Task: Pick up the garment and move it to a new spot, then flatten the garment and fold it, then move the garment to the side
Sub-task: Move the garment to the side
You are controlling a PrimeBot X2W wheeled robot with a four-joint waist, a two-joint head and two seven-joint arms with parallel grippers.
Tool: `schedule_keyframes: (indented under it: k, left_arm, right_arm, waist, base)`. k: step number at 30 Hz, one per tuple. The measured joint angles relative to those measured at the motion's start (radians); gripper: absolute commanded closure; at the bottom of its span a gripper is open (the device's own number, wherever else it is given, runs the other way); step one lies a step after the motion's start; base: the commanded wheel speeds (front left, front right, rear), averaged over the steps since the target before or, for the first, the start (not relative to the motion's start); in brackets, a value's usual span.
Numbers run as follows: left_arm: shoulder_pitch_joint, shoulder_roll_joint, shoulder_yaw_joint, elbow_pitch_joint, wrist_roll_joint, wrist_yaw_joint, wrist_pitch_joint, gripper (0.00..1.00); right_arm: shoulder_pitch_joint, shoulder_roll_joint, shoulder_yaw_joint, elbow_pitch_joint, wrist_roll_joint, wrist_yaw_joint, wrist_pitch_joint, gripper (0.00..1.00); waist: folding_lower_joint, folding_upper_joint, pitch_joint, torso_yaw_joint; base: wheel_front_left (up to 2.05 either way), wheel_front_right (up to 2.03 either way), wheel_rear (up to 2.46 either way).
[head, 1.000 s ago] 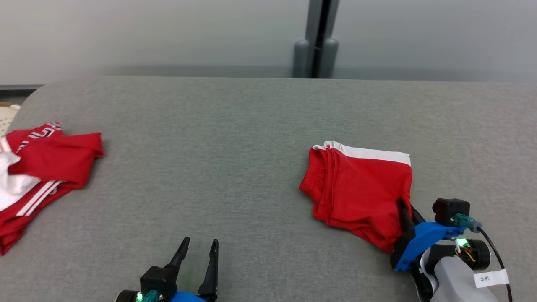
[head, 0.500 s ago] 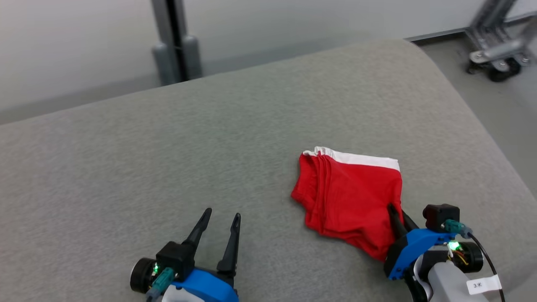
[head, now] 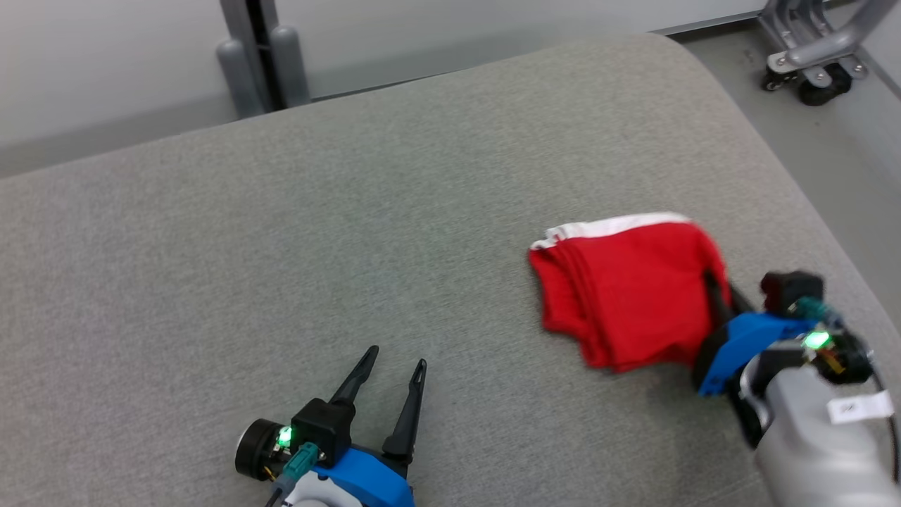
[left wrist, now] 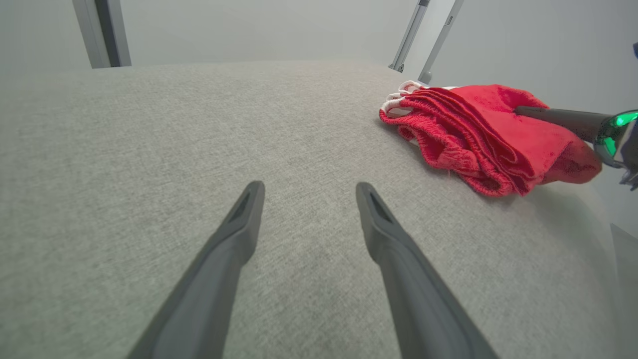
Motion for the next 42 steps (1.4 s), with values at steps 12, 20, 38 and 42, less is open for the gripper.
schedule_keyframes:
  k: [12, 20, 38, 42]
  left_arm:
    - [-0.037, 0.033, 0.002, -0.004, 0.008, -0.004, 0.000, 0.00]
    - [-0.065, 0.032, 0.032, -0.015, 0.008, -0.006, -0.003, 0.00]
    - [-0.033, 0.007, 0.268, 0.001, 0.023, 0.016, -0.001, 0.00]
    - [-0.005, 0.005, 0.321, 0.007, 0.023, 0.028, -0.001, 0.00]
  right_arm:
    - [-0.218, -0.210, -0.249, 0.067, -0.224, 0.000, 0.025, 1.00]
    - [-0.245, -0.199, -0.485, -0.017, -0.398, 0.000, 0.024, 0.00]
    - [0.023, 0.055, -0.118, -0.347, -0.104, 0.000, 0.001, 0.00]
    - [0.141, 0.059, -0.027, -0.381, -0.013, 0.000, 0.001, 0.00]
  waist:
    - [0.0000, 0.0000, 0.088, 0.098]
    - [0.0000, 0.0000, 0.123, 0.126]
    - [0.0000, 0.0000, -0.007, 0.246]
    - [0.0000, 0.0000, -0.042, 0.288]
  base:
    - [0.00, 0.00, 0.00]
    - [0.00, 0.00, 0.00]
    - [0.00, 0.00, 0.00]
    - [0.00, 0.00, 0.00]
